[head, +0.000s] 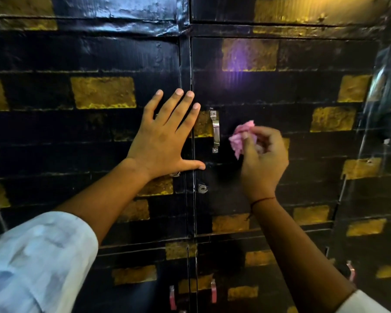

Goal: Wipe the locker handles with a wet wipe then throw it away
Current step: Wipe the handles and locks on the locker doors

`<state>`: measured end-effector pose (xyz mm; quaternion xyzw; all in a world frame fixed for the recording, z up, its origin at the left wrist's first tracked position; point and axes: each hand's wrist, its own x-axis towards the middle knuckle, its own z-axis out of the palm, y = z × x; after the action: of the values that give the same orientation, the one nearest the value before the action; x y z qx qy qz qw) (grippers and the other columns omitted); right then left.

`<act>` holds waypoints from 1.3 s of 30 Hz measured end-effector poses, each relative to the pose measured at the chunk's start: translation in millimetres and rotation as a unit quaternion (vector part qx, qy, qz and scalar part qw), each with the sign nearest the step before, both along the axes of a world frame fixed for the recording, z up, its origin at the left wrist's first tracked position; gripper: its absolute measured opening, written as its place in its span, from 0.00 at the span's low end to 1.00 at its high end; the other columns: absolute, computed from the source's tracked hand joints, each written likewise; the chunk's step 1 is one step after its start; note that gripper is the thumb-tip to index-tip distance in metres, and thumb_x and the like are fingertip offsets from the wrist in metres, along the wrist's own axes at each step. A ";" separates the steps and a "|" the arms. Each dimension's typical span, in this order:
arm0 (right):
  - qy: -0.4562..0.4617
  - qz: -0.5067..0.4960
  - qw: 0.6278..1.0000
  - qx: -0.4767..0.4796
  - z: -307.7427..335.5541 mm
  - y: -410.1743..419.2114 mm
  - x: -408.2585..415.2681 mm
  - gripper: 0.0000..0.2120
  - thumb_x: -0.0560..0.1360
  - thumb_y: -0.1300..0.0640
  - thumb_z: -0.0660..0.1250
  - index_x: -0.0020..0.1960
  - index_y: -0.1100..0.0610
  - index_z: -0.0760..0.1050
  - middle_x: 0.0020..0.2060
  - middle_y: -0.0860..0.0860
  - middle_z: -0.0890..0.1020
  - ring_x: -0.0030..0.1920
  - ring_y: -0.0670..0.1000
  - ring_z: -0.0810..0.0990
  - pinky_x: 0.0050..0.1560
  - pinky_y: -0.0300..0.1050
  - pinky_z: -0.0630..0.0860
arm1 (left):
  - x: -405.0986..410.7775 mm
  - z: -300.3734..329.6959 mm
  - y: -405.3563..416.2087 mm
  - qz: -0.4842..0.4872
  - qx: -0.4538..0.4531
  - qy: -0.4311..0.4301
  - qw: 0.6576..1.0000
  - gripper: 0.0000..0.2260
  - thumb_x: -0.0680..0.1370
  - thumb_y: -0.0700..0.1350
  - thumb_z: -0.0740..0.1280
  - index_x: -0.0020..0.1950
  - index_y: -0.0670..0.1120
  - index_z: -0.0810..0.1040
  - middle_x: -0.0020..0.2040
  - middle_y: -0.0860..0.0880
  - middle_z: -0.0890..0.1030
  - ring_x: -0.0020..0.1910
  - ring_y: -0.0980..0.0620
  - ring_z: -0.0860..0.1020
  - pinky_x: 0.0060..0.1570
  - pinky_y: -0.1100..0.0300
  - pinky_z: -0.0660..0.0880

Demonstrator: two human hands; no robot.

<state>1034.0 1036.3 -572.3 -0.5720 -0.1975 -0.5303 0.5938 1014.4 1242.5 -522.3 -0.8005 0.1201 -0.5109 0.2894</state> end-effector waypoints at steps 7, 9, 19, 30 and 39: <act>0.010 -0.072 0.976 -0.205 -20.0 19.3 7.6 0.07 0.75 0.64 0.71 0.52 0.57 0.81 0.43 0.40 0.74 0.44 0.42 0.73 0.47 0.39 0.74 | -0.5 1.3 -1.4 0.004 -0.001 0.007 1.000 0.57 0.69 0.81 0.57 0.83 0.40 0.54 0.83 0.37 0.53 0.82 0.38 0.52 0.78 0.34 0.51; 0.034 -0.080 0.985 -0.150 -24.8 14.0 8.7 0.05 0.73 0.63 0.74 0.46 0.56 0.81 0.39 0.40 0.75 0.39 0.41 0.73 0.42 0.43 0.75 | -1.2 1.6 -2.3 0.012 -0.003 0.012 1.000 0.57 0.69 0.81 0.56 0.83 0.40 0.53 0.83 0.38 0.52 0.82 0.38 0.51 0.78 0.34 0.50; 0.081 -0.026 0.980 -0.181 -12.7 15.9 15.8 0.11 0.71 0.56 0.77 0.37 0.57 0.76 0.33 0.45 0.77 0.33 0.43 0.74 0.34 0.34 0.70 | -2.2 1.2 -2.8 0.012 -0.005 0.016 1.000 0.58 0.68 0.81 0.57 0.83 0.40 0.53 0.83 0.38 0.52 0.82 0.38 0.50 0.78 0.34 0.50; 0.107 -0.049 0.982 -0.150 -15.0 -5.9 17.9 0.05 0.75 0.58 0.73 0.43 0.54 0.77 0.36 0.44 0.79 0.36 0.42 0.76 0.37 0.43 0.77 | -4.4 2.7 0.1 0.026 0.001 0.032 0.999 0.58 0.68 0.81 0.55 0.83 0.41 0.49 0.83 0.38 0.49 0.83 0.39 0.48 0.78 0.35 0.48; 0.107 -0.146 0.932 -0.315 -27.8 1.3 0.3 0.08 0.75 0.58 0.72 0.40 0.60 0.77 0.44 0.54 0.76 0.43 0.53 0.74 0.37 0.48 0.74 | -10.4 -6.1 21.3 -0.048 0.005 0.078 0.996 0.59 0.67 0.76 0.65 0.84 0.41 0.47 0.83 0.38 0.46 0.83 0.40 0.44 0.80 0.38 0.45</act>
<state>1034.3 1037.6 -600.1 -0.8053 -0.2044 -0.4576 0.3168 1003.9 1263.8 -528.4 -0.8297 0.1834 -0.4597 0.2581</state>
